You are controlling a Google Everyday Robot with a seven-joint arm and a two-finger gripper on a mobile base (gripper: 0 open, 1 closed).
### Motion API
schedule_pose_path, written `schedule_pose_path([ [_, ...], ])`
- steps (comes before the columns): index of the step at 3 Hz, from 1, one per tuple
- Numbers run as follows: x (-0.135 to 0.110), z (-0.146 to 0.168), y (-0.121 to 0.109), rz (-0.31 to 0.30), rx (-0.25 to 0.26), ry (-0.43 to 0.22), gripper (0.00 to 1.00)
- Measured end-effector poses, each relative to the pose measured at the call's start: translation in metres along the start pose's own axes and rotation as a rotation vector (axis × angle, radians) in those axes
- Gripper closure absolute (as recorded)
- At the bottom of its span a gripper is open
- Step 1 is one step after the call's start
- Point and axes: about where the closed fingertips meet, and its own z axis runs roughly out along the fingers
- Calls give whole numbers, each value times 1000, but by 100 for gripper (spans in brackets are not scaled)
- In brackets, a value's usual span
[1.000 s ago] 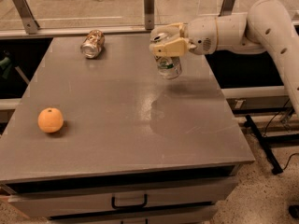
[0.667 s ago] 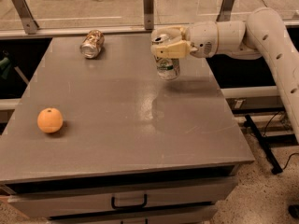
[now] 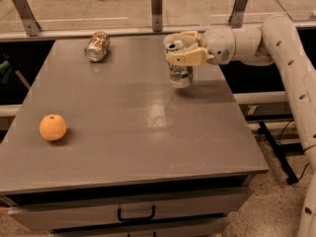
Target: Place 7up can upright
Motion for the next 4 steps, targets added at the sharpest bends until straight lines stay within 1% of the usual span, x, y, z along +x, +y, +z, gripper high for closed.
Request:
schedule_pose_path([
  [1,7,-7,8,1,-34,-20,82],
  [2,14,-15,15,7,-57,-49,58],
  [4,20,-27,26,9,-68,-76,12],
])
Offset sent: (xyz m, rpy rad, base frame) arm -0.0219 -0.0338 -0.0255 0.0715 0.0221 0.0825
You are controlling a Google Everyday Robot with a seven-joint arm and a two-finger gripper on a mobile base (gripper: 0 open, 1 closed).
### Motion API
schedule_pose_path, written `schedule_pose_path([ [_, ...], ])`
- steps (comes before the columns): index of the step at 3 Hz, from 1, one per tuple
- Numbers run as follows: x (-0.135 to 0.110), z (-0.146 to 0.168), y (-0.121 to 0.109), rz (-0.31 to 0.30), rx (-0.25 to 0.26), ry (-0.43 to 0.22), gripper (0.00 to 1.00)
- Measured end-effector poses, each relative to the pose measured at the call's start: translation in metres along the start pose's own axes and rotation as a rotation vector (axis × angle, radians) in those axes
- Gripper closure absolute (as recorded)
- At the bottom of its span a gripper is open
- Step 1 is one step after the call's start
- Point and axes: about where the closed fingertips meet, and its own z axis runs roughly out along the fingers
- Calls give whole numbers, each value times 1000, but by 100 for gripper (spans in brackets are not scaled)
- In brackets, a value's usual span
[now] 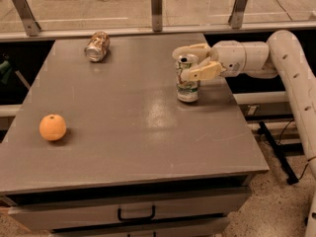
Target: Place 7up can upright
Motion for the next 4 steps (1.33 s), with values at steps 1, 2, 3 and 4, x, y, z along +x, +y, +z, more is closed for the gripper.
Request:
schedule_pose_path([
  [1,-1,-6,6,-1,14,4,0],
  [2,-11,-14,9,4,72,87,0],
  [3,-47,-26,5,-10,221,219,0],
  [4,-118,-40,-8,-84,470,373,0],
])
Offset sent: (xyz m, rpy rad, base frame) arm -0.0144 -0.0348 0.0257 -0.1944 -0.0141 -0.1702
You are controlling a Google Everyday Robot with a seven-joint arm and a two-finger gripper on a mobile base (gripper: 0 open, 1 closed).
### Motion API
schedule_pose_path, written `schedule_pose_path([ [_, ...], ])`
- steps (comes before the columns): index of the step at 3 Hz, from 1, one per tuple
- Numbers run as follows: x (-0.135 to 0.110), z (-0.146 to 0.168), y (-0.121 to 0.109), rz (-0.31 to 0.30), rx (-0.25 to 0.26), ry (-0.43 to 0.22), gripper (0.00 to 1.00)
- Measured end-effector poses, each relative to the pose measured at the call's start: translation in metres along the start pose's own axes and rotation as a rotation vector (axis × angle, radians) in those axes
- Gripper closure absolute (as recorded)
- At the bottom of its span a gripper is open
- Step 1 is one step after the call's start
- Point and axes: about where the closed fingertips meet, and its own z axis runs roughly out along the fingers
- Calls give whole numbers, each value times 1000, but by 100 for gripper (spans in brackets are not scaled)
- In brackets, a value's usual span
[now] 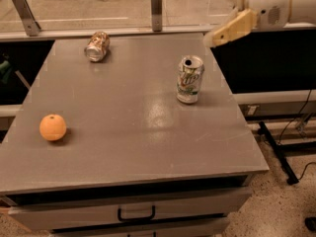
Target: Place 7up can upright
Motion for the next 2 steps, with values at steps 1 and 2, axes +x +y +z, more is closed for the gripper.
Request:
schedule_pose_path([
  [1,-74,-55,-37,-117,309,88,0],
  [2,-93,-68,-49,-157,396,97,0],
])
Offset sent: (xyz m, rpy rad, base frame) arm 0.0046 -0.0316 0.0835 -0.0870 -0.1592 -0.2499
